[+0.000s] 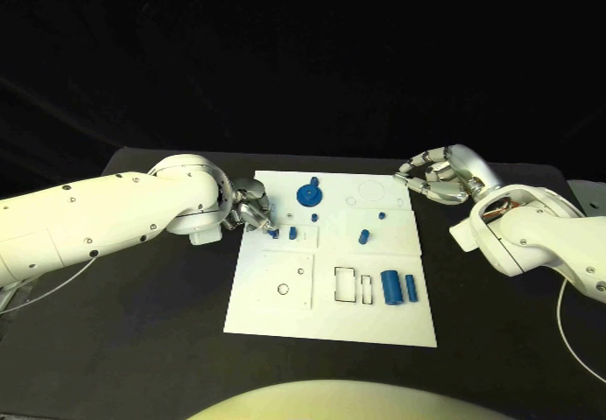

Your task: Assemble the parts on the task board

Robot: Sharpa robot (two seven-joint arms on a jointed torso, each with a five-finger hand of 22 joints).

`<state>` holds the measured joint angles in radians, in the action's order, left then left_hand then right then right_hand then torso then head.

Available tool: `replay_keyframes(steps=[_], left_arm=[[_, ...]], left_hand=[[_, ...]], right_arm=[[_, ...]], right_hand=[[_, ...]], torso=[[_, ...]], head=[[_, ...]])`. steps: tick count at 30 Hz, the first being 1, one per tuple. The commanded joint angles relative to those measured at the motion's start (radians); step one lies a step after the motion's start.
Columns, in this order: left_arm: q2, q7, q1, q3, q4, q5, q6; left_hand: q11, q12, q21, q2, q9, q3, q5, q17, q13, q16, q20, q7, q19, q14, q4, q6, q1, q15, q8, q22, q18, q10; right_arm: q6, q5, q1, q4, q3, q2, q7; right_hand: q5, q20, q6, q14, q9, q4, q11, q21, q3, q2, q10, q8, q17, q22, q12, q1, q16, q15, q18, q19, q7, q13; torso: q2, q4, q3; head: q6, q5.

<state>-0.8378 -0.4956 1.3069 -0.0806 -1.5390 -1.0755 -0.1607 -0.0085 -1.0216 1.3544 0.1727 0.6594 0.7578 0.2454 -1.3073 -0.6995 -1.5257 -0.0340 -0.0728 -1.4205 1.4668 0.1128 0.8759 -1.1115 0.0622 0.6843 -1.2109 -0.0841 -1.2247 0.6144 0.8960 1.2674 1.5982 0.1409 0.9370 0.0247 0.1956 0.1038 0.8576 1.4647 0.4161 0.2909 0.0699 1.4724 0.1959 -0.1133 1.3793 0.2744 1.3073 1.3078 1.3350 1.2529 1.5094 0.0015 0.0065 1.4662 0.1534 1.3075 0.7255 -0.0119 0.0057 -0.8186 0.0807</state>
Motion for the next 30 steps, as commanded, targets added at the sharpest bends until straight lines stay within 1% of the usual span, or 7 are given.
replay_keyframes(steps=[1, 6, 10, 12, 20, 30], left_arm=[[0.001, 0.003, 0.000, 0.000, -0.003, -0.003, 0.004], [0.001, 0.001, 0.000, 0.000, -0.003, -0.003, -0.007], [0.003, 0.000, 0.000, 0.000, -0.002, -0.003, -0.015], [0.004, 0.000, 0.000, 0.000, -0.001, -0.003, -0.019], [0.010, 0.001, -0.005, 0.000, 0.004, -0.007, -0.018], [0.013, 0.001, -0.007, 0.000, 0.005, -0.009, -0.022]], left_hand=[[0.000, -0.003, 0.006, -0.007, 0.001, 0.197, 0.005, -0.188, -0.001, -0.006, 0.000, 0.000, -0.009, 0.083, -0.198, 0.005, -0.006, 0.009, 0.003, -0.001, 0.007, -0.008], [0.000, -0.003, 0.006, -0.007, 0.001, 0.197, 0.005, -0.188, -0.001, -0.006, 0.000, 0.000, -0.009, 0.083, -0.198, 0.005, -0.006, 0.009, 0.003, -0.001, 0.007, -0.008], [-0.001, -0.004, 0.007, -0.007, 0.001, 0.197, 0.007, -0.189, -0.003, -0.007, 0.000, 0.000, -0.010, 0.084, -0.198, 0.006, -0.006, 0.010, 0.003, -0.004, 0.007, -0.009], [-0.001, -0.004, 0.007, -0.007, 0.001, 0.197, 0.007, -0.189, -0.003, -0.007, 0.000, 0.000, -0.010, 0.084, -0.198, 0.006, -0.006, 0.010, 0.003, -0.004, 0.007, -0.009], [-0.001, -0.003, 0.007, -0.006, 0.001, 0.197, 0.009, -0.189, -0.003, -0.007, 0.000, 0.000, -0.010, 0.084, -0.198, 0.006, -0.006, 0.010, 0.002, -0.004, 0.007, -0.010], [-0.001, -0.003, 0.007, -0.006, 0.001, 0.196, 0.010, -0.189, -0.003, -0.006, 0.000, 0.000, -0.010, 0.084, -0.197, 0.006, -0.005, 0.010, 0.002, -0.003, 0.007, -0.010]], right_arm=[[-0.007, 0.005, -0.001, 0.002, 0.000, 0.000, 0.008], [-0.008, 0.005, -0.001, 0.001, 0.000, 0.000, 0.008], [-0.008, 0.005, -0.001, 0.001, 0.000, -0.001, 0.008], [-0.008, 0.005, -0.001, 0.001, 0.000, -0.001, 0.008], [-0.009, 0.005, -0.001, 0.001, 0.000, -0.001, 0.009], [-0.009, 0.005, -0.001, 0.002, 0.000, -0.001, 0.008]], right_hand=[[0.006, -0.004, -0.007, 0.076, -0.001, -0.001, 0.000, -0.002, -0.002, 0.006, 0.000, 0.007, 0.147, 0.199, 0.001, -0.002, -0.005, -0.006, 0.019, 0.055, 0.000, 0.049], [0.006, -0.004, -0.007, 0.076, -0.001, -0.001, 0.000, -0.002, -0.002, 0.006, 0.000, 0.007, 0.147, 0.199, 0.001, -0.002, -0.005, -0.006, 0.019, 0.055, 0.000, 0.049], [0.006, -0.004, -0.007, 0.076, -0.001, -0.001, 0.000, -0.002, -0.002, 0.006, 0.000, 0.007, 0.147, 0.199, 0.001, -0.002, -0.005, -0.006, 0.019, 0.055, 0.000, 0.049], [0.006, -0.004, -0.007, 0.076, -0.001, -0.001, 0.000, -0.002, -0.002, 0.006, 0.000, 0.007, 0.147, 0.199, 0.001, -0.002, -0.005, -0.006, 0.019, 0.055, 0.000, 0.049], [0.006, -0.004, -0.007, 0.076, -0.001, -0.001, 0.000, -0.002, -0.002, 0.006, 0.000, 0.007, 0.147, 0.199, 0.001, -0.002, -0.005, -0.006, 0.019, 0.055, 0.000, 0.049], [0.006, -0.004, -0.007, 0.076, -0.001, -0.001, 0.000, -0.002, -0.002, 0.006, 0.000, 0.007, 0.147, 0.199, 0.001, -0.002, -0.005, -0.006, 0.019, 0.055, 0.000, 0.049]], torso=[[0.001, 0.0014, 0.0001], [0.000, 0.0015, -0.0010], [0.000, 0.0015, -0.0006], [0.001, 0.0010, -0.0010], [0.000, -0.0004, -0.0004], [-0.001, 0.0004, 0.0004]], head=[[-0.001, -0.001], [-0.001, 0.001], [-0.002, 0.001], [-0.004, 0.001], [-0.001, 0.000], [-0.002, -0.001]])
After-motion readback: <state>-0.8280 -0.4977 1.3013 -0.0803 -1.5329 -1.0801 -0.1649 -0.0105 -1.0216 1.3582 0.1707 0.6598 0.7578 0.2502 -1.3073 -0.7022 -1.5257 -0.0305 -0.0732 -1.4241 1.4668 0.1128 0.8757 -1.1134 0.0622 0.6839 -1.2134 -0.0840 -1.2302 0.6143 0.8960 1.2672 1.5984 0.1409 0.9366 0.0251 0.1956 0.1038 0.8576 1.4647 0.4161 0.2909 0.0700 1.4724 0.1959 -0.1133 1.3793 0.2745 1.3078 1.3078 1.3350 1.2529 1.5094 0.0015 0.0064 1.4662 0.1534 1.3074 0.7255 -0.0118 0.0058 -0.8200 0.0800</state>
